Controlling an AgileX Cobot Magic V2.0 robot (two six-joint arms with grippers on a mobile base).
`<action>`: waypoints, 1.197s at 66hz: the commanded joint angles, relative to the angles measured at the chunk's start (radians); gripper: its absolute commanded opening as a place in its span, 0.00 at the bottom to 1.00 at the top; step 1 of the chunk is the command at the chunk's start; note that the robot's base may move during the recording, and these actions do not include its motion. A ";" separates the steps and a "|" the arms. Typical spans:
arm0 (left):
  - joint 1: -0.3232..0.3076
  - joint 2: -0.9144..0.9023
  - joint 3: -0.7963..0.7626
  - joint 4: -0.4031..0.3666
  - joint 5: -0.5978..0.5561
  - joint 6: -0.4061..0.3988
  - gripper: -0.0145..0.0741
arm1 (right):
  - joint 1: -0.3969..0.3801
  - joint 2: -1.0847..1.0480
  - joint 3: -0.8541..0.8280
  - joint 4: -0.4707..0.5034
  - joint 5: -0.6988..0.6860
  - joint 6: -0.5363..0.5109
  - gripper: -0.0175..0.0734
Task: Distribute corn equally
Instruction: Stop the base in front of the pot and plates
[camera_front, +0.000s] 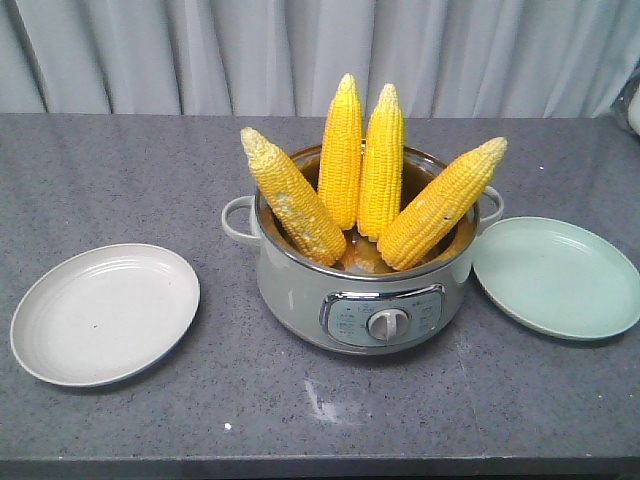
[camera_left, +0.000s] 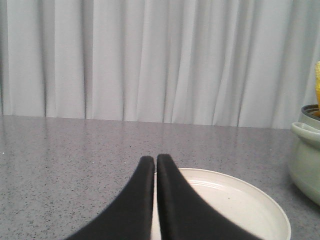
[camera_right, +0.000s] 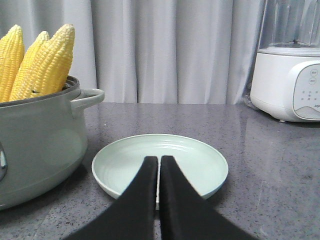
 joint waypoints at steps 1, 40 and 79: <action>-0.001 -0.015 0.013 -0.010 -0.078 -0.001 0.16 | -0.001 -0.003 0.010 -0.007 -0.072 -0.001 0.19; -0.001 -0.015 0.002 -0.011 -0.163 -0.002 0.16 | -0.001 -0.003 0.006 -0.002 -0.194 0.000 0.19; -0.001 0.477 -0.713 -0.011 0.380 0.000 0.16 | -0.001 0.428 -0.672 0.048 0.448 -0.083 0.19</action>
